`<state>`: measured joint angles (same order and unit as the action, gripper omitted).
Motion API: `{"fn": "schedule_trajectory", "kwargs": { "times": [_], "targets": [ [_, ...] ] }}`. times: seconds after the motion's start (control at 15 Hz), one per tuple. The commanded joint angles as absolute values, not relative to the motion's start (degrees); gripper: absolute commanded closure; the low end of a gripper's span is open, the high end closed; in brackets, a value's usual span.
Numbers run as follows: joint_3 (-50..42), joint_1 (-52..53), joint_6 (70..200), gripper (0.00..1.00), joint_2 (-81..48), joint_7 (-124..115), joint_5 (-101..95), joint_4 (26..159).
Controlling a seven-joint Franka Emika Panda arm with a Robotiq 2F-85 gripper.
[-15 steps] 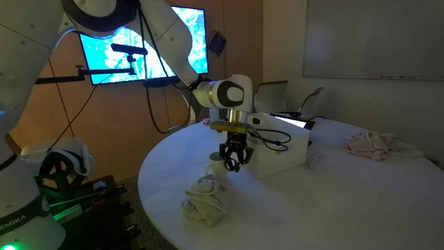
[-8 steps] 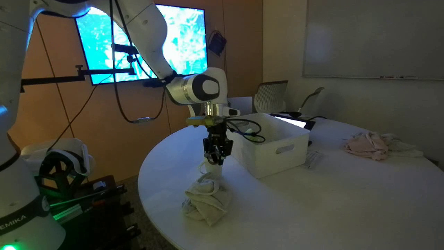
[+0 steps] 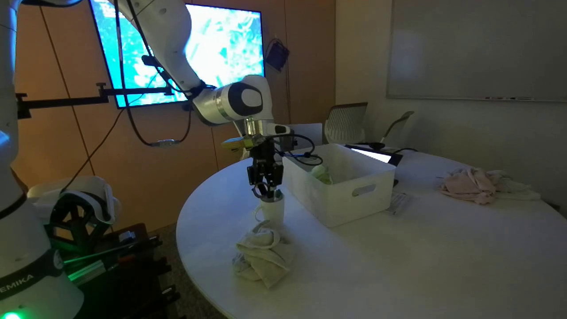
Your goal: Put the cloths in the box and put the markers in the cup
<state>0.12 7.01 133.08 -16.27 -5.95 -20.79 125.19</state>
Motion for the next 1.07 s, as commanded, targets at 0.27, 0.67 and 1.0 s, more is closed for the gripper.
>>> {"fn": "schedule_trajectory", "kwargs": {
  "times": [0.27, 0.67, 1.0],
  "targets": [
    [2.01, 9.15, 136.29, 0.92, -16.76, -7.05, -22.18, 126.77],
    [2.04, 8.94, 141.78, 0.92, -17.94, -5.64, -21.56, 126.28],
    [1.4, 9.0, 146.41, 0.92, -20.27, -5.95, -21.52, 125.72]
  ]
}}
